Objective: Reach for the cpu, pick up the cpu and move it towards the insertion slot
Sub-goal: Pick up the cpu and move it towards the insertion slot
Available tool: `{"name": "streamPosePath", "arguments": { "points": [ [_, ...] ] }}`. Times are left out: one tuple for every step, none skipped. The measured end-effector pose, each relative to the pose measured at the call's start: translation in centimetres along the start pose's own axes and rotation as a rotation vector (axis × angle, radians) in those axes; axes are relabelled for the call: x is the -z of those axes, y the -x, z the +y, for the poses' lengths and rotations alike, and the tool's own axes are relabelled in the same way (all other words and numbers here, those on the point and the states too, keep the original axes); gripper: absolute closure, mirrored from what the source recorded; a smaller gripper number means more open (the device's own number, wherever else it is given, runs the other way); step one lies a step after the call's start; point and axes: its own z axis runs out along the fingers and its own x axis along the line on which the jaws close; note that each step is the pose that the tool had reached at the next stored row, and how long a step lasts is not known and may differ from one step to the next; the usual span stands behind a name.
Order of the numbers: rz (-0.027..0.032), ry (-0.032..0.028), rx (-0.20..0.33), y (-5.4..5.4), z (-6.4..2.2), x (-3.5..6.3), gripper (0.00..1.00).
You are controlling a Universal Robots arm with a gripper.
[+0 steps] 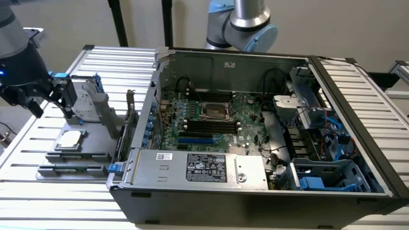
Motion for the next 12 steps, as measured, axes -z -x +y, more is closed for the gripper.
{"name": "streamPosePath", "arguments": {
  "points": [
    [0.0000,0.0000,0.000,0.0,-0.08,-0.18,0.29],
    [0.0000,0.0000,0.000,0.1,-0.15,-0.36,0.29],
    [0.0000,0.0000,0.001,0.2,-0.21,-0.55,0.29],
    [-0.0001,0.0001,0.001,0.3,-0.26,-0.74,0.29],
    [0.0000,0.0000,0.002,0.4,-0.30,-0.91,0.29],
    [0.0000,0.0000,0.002,0.5,-0.34,-1.09,0.29],
    [0.0000,0.0000,0.003,0.5,-0.38,-1.27,0.29],
    [0.0001,-0.0001,0.004,0.6,-0.42,-1.44,0.29],
    [0.0001,0.0000,0.004,0.7,-0.46,-1.62,0.29],
    [0.0001,0.0000,0.005,0.8,-0.50,-1.80,0.29],
    [0.0001,0.0000,0.007,0.9,-0.57,-1.98,0.29],
    [0.0003,-0.0001,0.008,1.0,-0.64,-2.16,0.29]
  ]
}}
